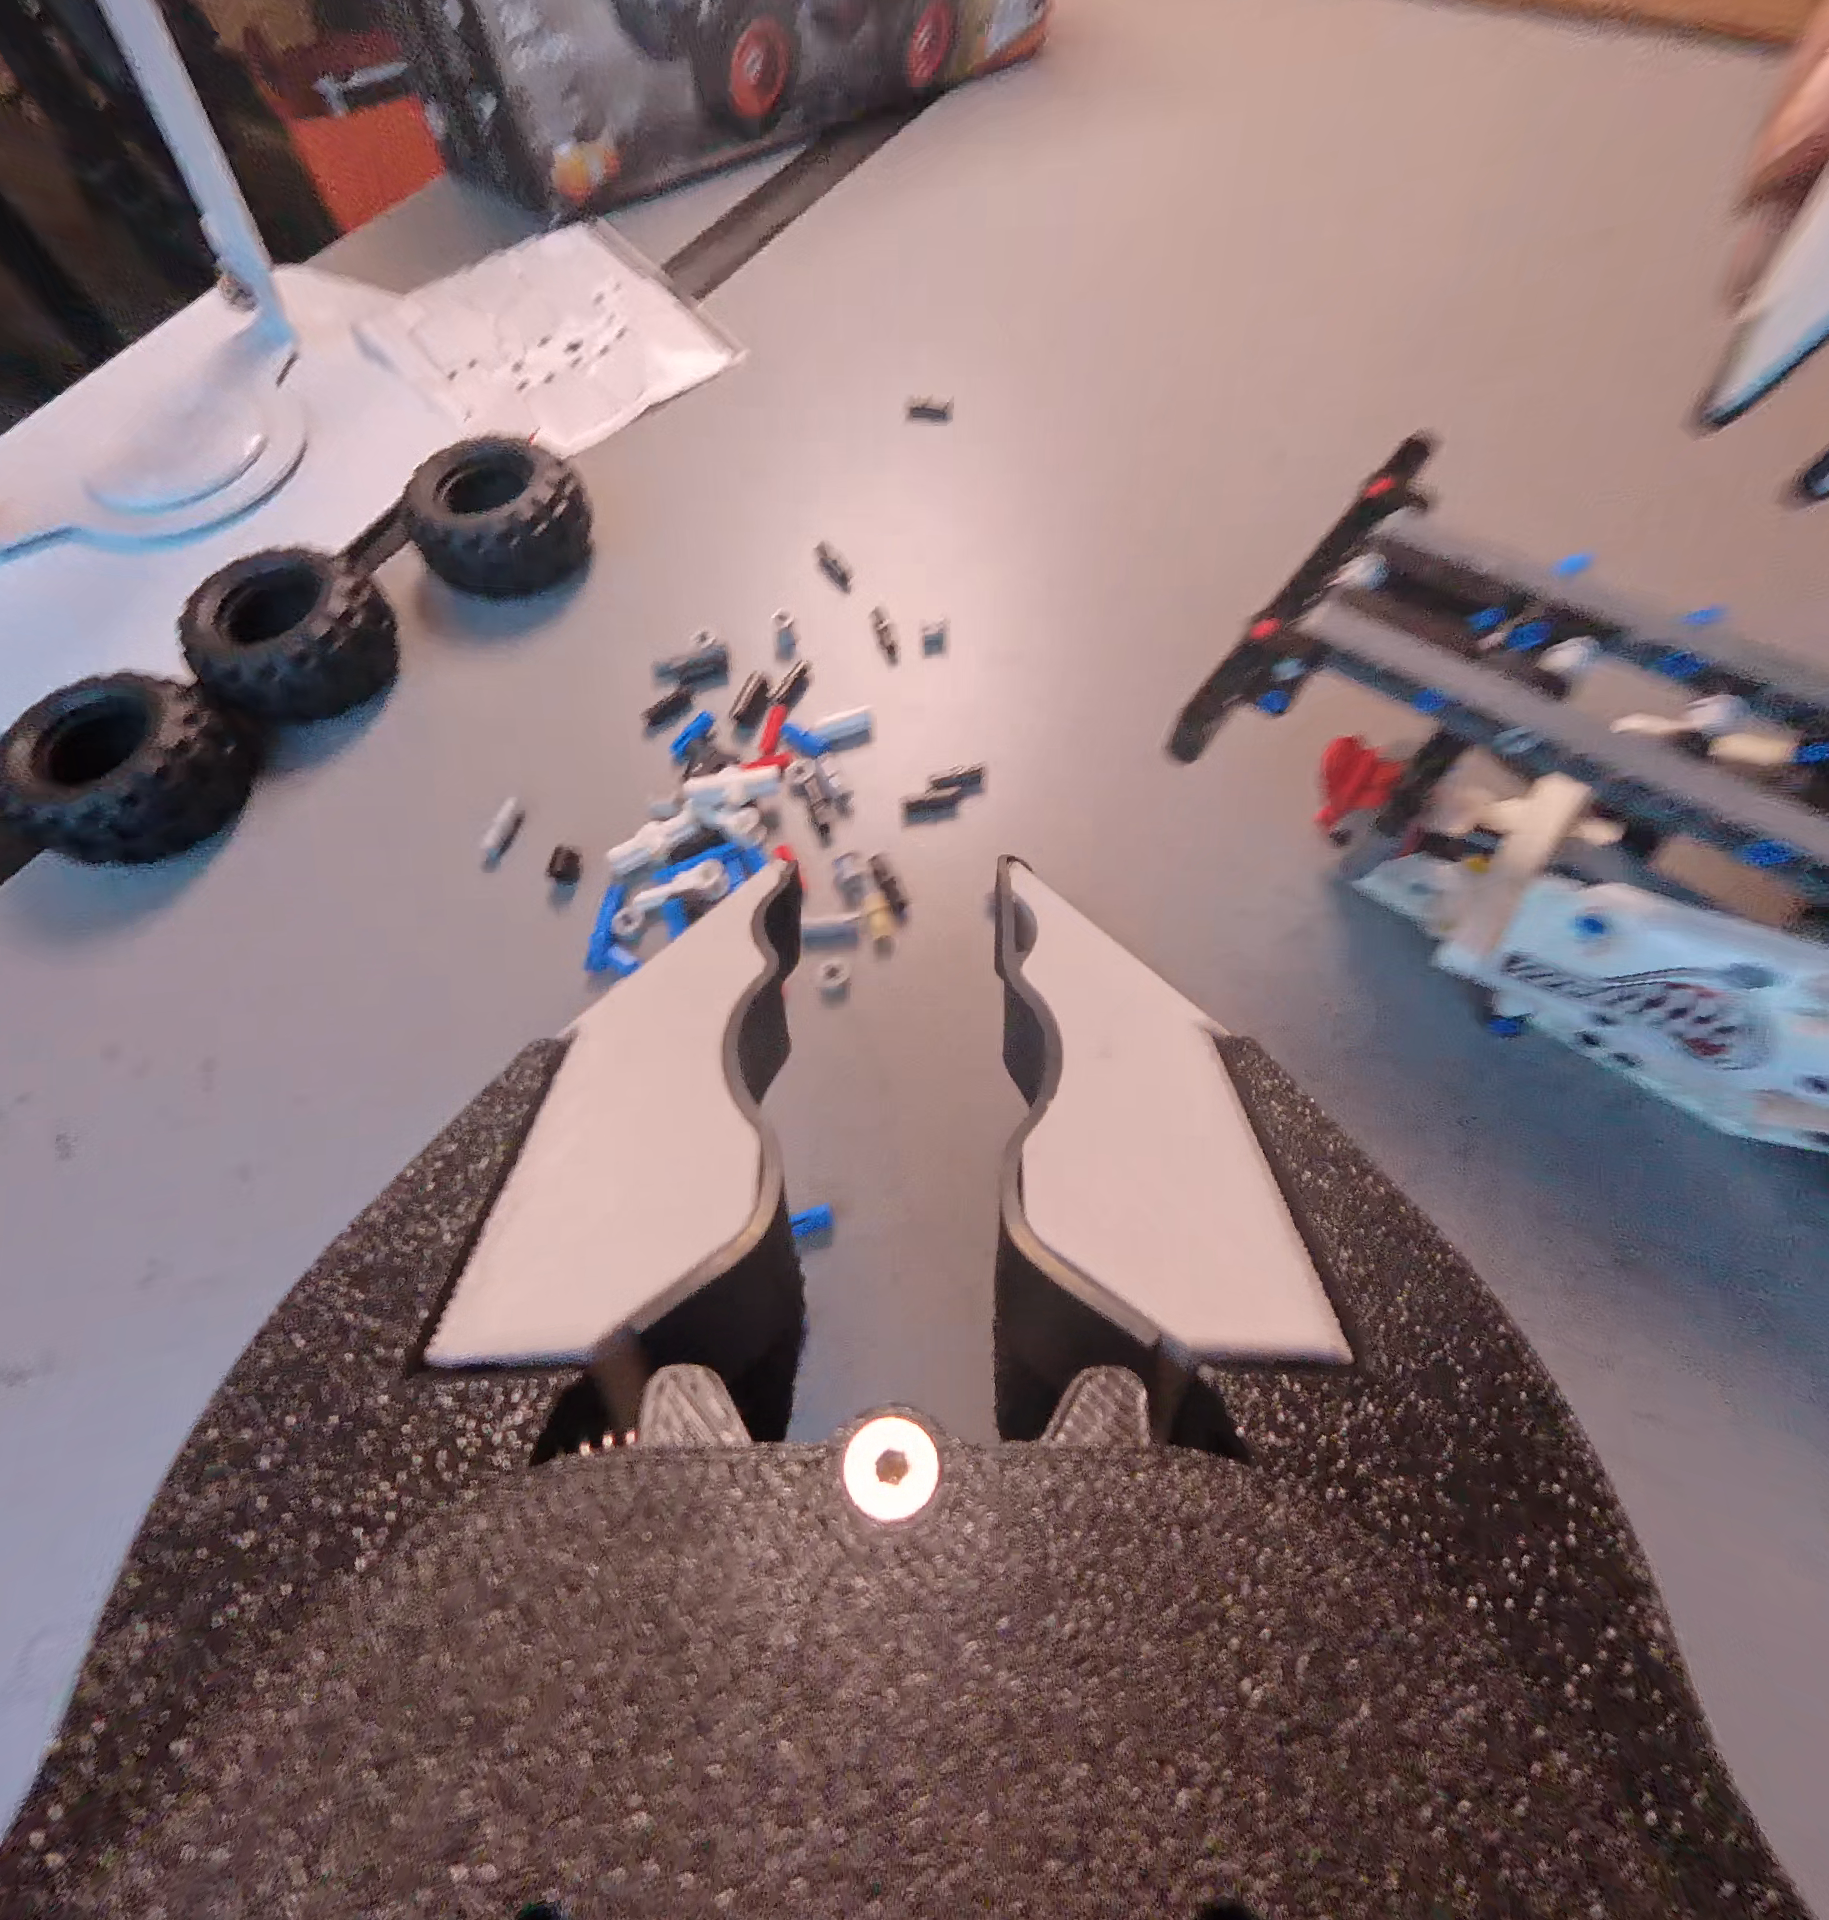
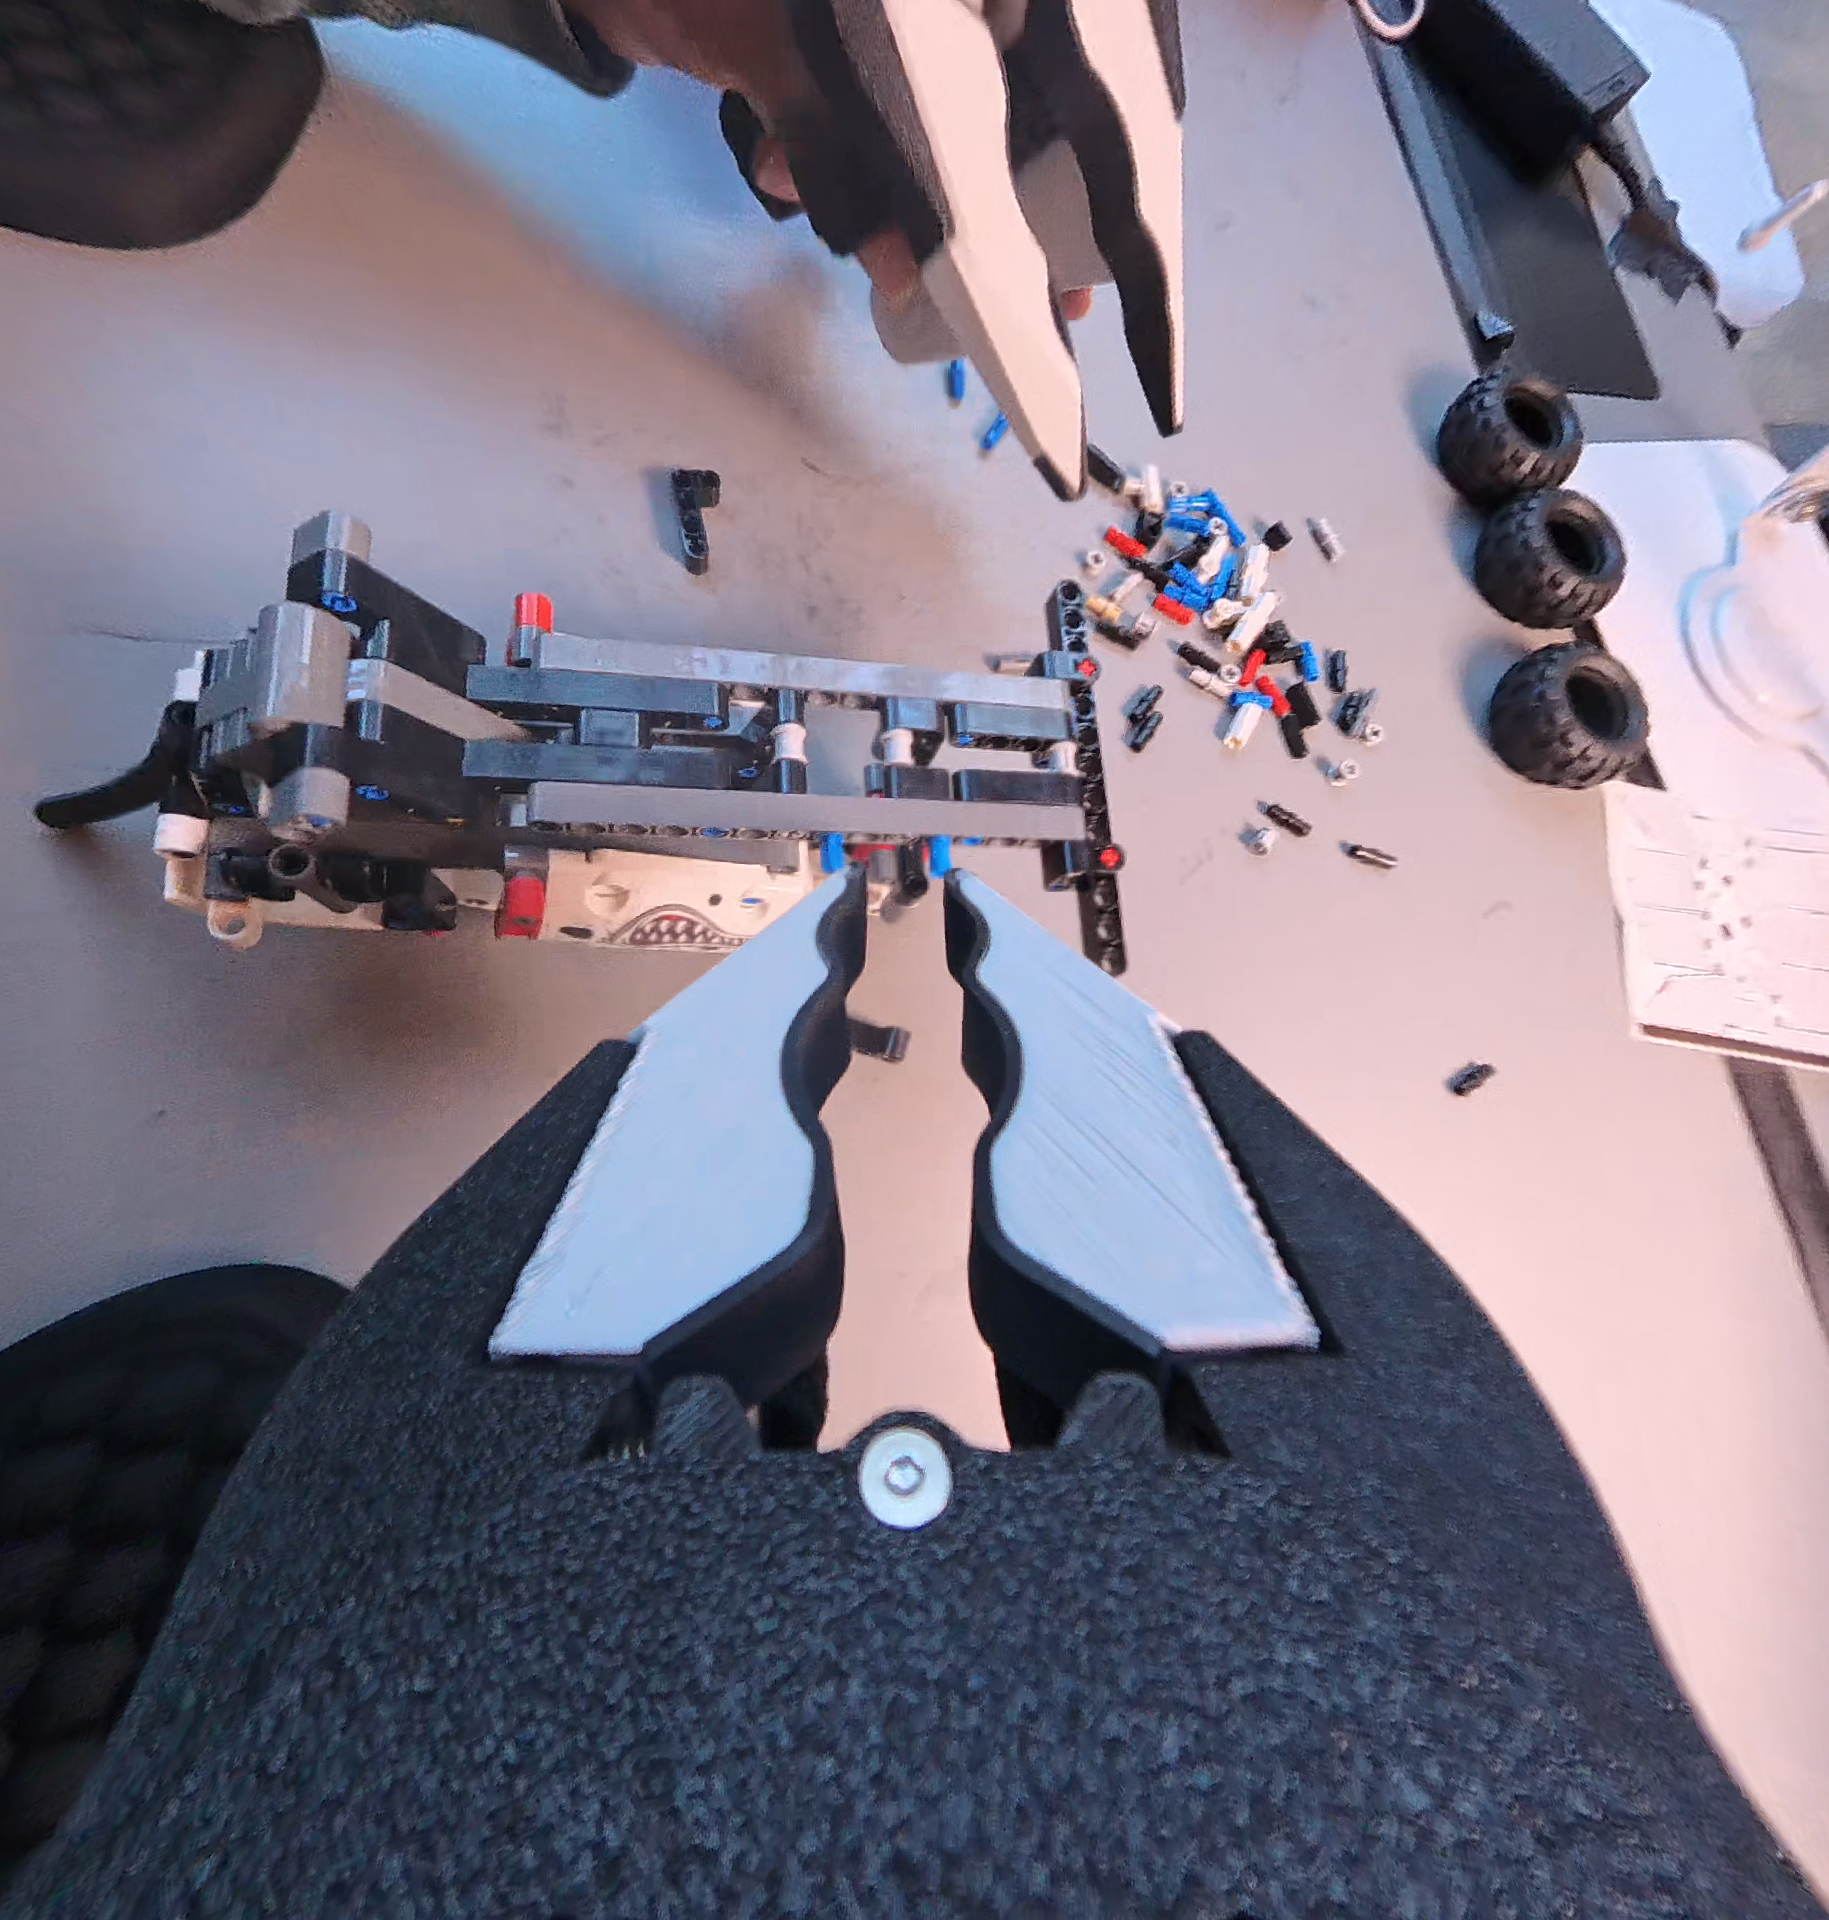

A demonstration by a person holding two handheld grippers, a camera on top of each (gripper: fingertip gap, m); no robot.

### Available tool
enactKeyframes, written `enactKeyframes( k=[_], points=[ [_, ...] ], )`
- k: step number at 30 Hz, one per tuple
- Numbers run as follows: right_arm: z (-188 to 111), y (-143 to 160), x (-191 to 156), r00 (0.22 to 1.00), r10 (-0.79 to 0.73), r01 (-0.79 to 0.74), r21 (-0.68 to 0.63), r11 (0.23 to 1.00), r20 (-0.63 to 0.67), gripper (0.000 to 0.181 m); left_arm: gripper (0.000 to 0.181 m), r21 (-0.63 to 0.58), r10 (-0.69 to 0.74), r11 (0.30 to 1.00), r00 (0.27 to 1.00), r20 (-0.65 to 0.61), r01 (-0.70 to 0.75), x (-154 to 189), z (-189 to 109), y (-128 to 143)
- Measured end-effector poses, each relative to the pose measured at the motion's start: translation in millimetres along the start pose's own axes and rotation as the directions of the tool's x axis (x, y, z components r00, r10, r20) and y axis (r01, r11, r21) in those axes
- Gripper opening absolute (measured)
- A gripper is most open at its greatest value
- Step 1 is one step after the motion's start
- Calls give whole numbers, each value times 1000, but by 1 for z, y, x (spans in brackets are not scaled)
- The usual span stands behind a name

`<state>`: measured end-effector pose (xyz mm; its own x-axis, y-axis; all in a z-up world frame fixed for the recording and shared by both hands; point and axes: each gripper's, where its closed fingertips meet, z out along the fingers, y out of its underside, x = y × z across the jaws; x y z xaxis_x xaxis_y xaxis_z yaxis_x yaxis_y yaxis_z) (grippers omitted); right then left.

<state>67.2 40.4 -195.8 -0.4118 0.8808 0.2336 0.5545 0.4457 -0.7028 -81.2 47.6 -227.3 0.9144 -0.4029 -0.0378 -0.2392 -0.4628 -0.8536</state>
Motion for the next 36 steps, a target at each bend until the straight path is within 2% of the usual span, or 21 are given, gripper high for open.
enactKeyframes(
  k=[2,4,6,9,14,24,29,36],
  points=[
    [4,4,-7,999,27,-29,41,999,39,14,29,97,14,995,985,-170,3,41,-11,-25],
    [9,8,-12,996,50,-56,88,995,68,14,24,138,75,990,952,-296,-35,81,-20,-42],
    [13,8,-16,992,81,-94,145,985,93,14,22,94,127,991,918,-375,-99,111,-20,-44],
    [17,7,-20,986,113,-135,203,970,119,14,21,-12,181,979,890,-419,-204,133,-8,-39],
    [19,2,-17,983,131,-160,249,955,127,12,18,-192,232,911,838,-495,-365,144,8,-29],
    [26,-1,-21,976,128,-175,283,943,176,8,17,-410,237,711,744,-625,-572,138,0,-17],
    [26,-2,-20,978,114,-163,297,941,176,7,9,-433,234,673,728,-644,-599,142,5,-11],
    [27,-4,-22,985,62,-110,317,942,158,3,8,-443,218,680,739,-637,-583,144,3,-8]
  ],
)
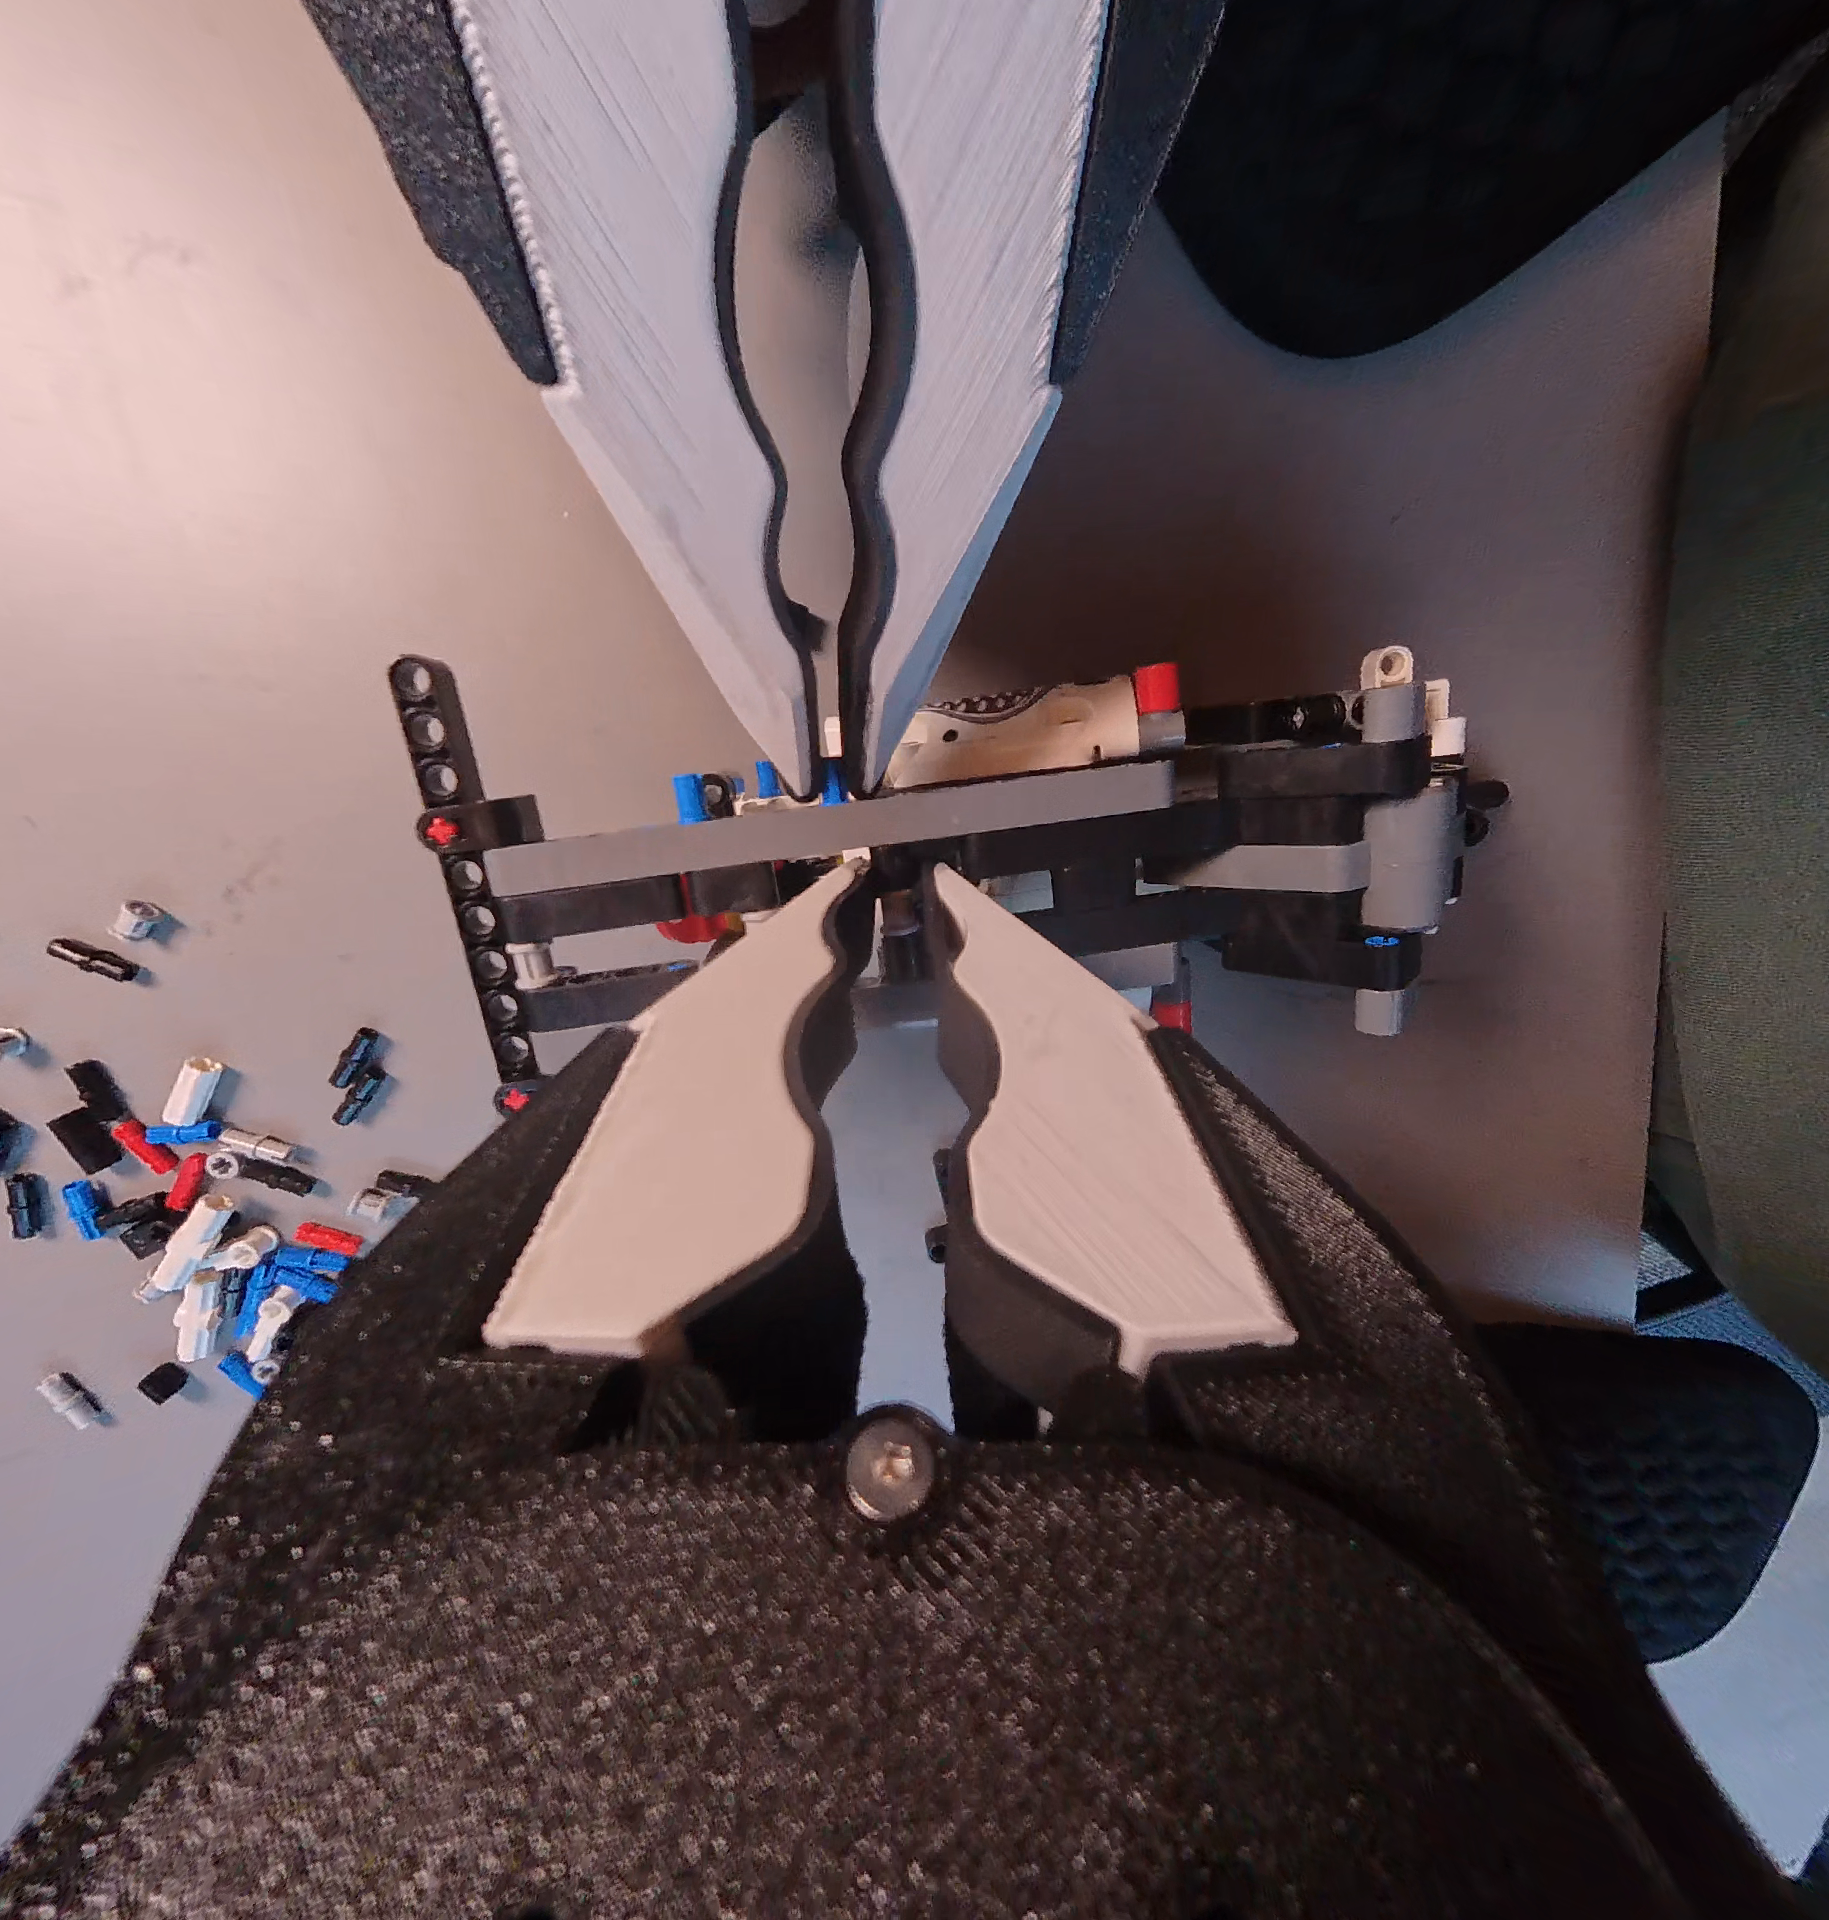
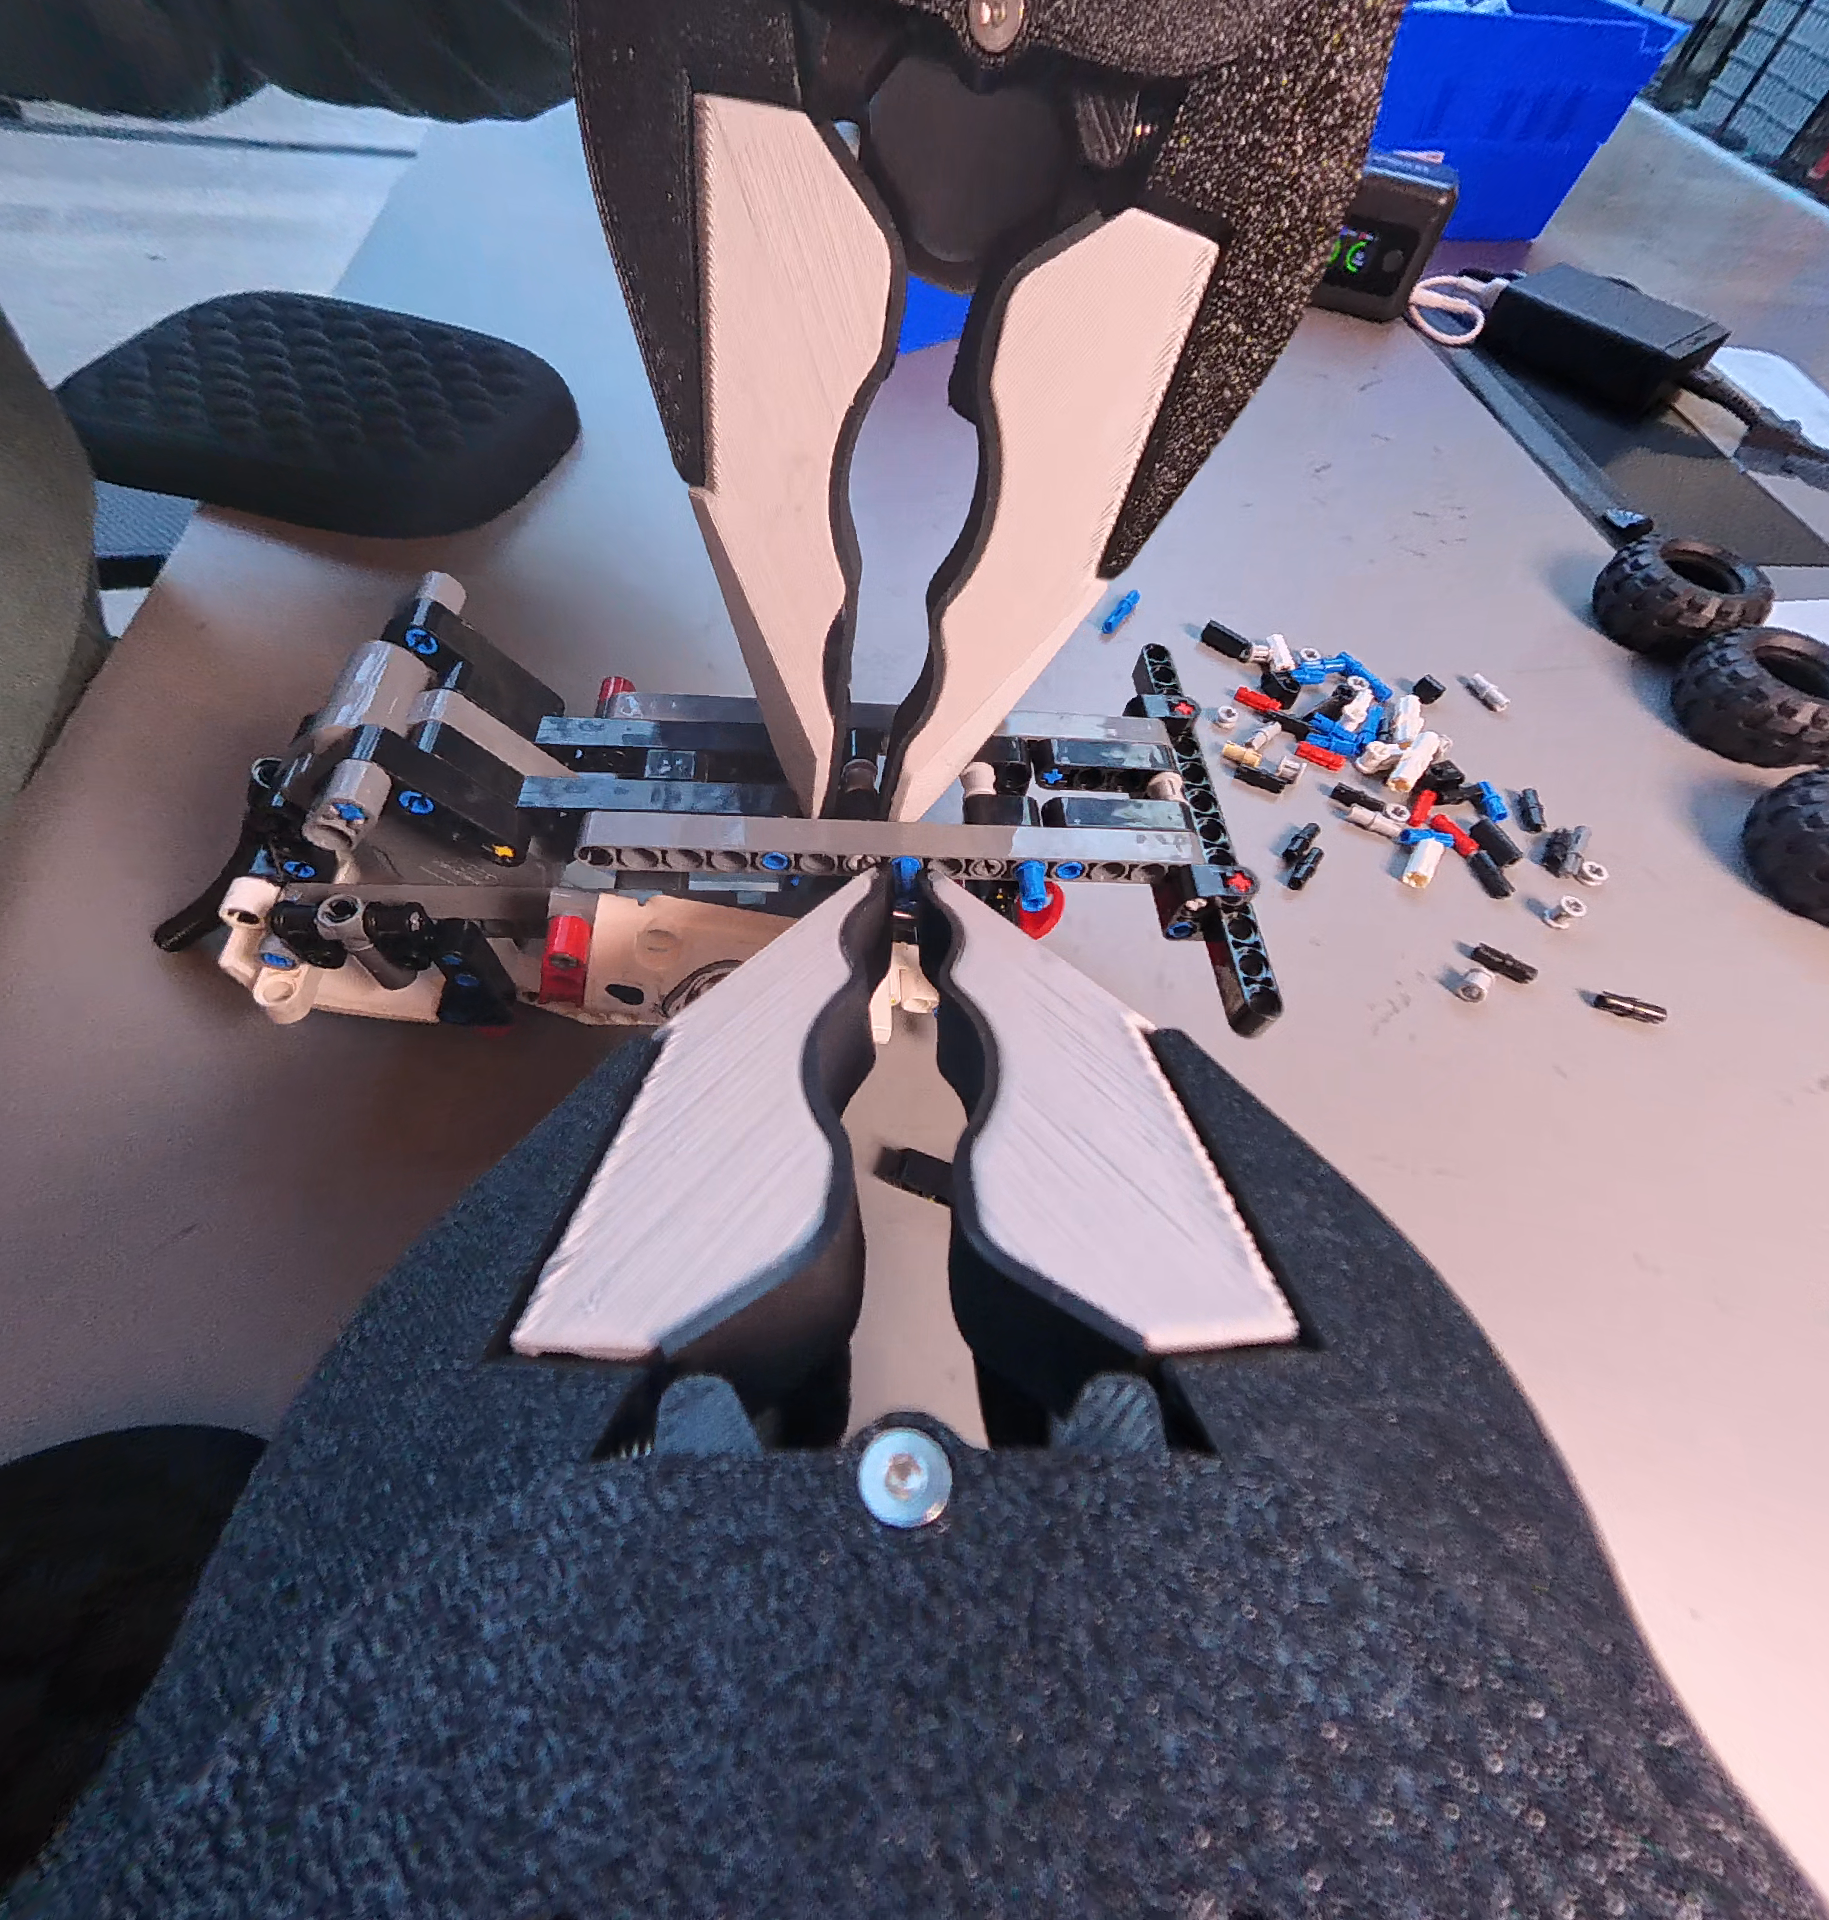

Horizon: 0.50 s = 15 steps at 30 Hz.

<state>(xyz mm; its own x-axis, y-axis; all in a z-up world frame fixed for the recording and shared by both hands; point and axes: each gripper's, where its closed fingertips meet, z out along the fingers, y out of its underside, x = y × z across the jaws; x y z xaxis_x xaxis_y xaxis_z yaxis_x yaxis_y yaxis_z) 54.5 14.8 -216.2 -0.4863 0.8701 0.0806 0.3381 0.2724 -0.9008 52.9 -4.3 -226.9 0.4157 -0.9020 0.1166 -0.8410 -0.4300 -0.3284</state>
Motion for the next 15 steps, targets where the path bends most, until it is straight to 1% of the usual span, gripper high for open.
enactKeyframes(
  k=[5,6,7,8,9,11,12,14,15],
  points=[
    [-4,2,-6,994,84,-86,28,996,74,2,7,52,-70,996,997,-29,71,5,0,2],
    [-12,7,0,994,99,-100,20,995,49,2,7,34,-82,996,996,-20,82,5,-2,10],
    [-24,6,6,990,135,-137,61,989,38,1,7,27,-96,995,995,-1,96,4,-6,19],
    [-36,1,7,984,170,-174,112,978,49,1,7,49,-119,992,993,5,119,4,-8,26],
    [-41,2,8,986,165,-167,115,979,26,2,7,78,-137,987,991,-12,137,7,-10,30],
    [-37,5,18,988,149,-144,89,986,-43,2,7,103,-150,983,988,-41,154,13,-10,33],
    [-32,9,29,986,148,-145,51,988,-81,2,7,105,-143,984,989,-34,145,14,-10,32],
    [-22,21,62,972,129,-143,-57,988,-198,3,7,100,-131,986,991,-13,132,15,-10,31],
    [-16,24,74,969,115,-140,-107,984,-218,3,7,103,-130,986,991,-9,130,15,-9,30]
  ],
)
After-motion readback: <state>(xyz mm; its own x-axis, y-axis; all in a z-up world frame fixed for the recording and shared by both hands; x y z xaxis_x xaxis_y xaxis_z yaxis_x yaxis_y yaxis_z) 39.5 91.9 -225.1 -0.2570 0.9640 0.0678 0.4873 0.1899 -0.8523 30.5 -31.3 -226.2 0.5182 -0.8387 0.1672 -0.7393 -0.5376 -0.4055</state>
